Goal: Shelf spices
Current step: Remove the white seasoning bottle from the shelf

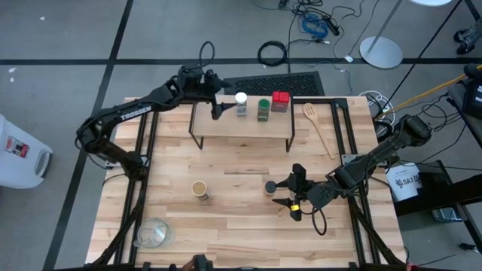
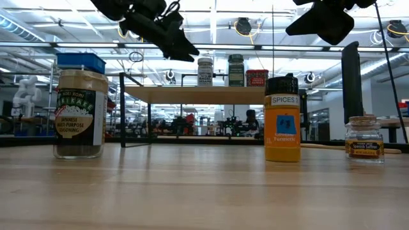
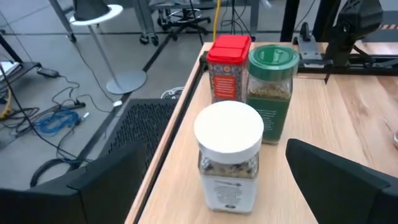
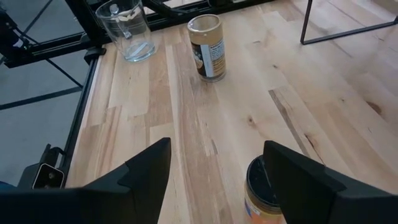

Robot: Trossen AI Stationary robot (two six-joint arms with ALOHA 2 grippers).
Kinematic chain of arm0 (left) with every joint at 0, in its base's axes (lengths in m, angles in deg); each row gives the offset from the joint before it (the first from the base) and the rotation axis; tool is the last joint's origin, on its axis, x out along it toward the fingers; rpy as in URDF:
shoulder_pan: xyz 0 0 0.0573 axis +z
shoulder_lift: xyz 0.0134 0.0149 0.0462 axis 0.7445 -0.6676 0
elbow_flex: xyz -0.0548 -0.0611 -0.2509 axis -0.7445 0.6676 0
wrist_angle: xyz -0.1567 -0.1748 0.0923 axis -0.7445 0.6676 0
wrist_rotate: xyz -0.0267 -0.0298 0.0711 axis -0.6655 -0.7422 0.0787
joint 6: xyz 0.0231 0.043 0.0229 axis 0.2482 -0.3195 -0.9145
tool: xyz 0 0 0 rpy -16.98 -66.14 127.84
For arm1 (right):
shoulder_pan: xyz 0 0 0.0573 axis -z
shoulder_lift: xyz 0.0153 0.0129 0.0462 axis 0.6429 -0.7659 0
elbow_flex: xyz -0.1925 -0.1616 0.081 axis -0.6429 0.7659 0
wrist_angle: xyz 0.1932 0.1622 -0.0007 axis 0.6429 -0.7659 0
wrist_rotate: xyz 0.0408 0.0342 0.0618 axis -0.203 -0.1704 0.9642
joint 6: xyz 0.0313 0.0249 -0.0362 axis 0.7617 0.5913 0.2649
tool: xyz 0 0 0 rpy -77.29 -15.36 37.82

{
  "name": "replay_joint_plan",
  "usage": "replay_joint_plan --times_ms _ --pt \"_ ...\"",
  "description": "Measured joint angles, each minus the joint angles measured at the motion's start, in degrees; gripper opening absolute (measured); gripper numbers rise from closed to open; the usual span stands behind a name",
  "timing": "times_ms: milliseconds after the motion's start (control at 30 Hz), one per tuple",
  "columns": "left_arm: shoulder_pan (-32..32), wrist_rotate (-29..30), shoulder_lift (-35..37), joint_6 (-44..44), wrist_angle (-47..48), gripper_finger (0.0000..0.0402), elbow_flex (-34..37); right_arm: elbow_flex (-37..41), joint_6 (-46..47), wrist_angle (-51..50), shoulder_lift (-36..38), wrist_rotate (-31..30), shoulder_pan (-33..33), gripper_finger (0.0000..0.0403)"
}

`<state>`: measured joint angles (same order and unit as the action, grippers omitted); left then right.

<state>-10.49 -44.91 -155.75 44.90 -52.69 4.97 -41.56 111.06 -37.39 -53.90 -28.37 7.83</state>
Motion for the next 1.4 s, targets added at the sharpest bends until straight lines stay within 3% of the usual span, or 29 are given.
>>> replay_joint_plan --times_ms 1000,1400 --pt "-0.6 -7.0 -7.4 0.0 -6.3 0.0396 0.0 0.0 -1.3 -0.1 0.0 -1.2 0.0 0.0242" --pt "-2.9 -6.8 -7.4 -0.3 -8.4 0.0314 0.0 0.0 -1.5 -0.1 0.0 -1.3 0.0 0.0242"
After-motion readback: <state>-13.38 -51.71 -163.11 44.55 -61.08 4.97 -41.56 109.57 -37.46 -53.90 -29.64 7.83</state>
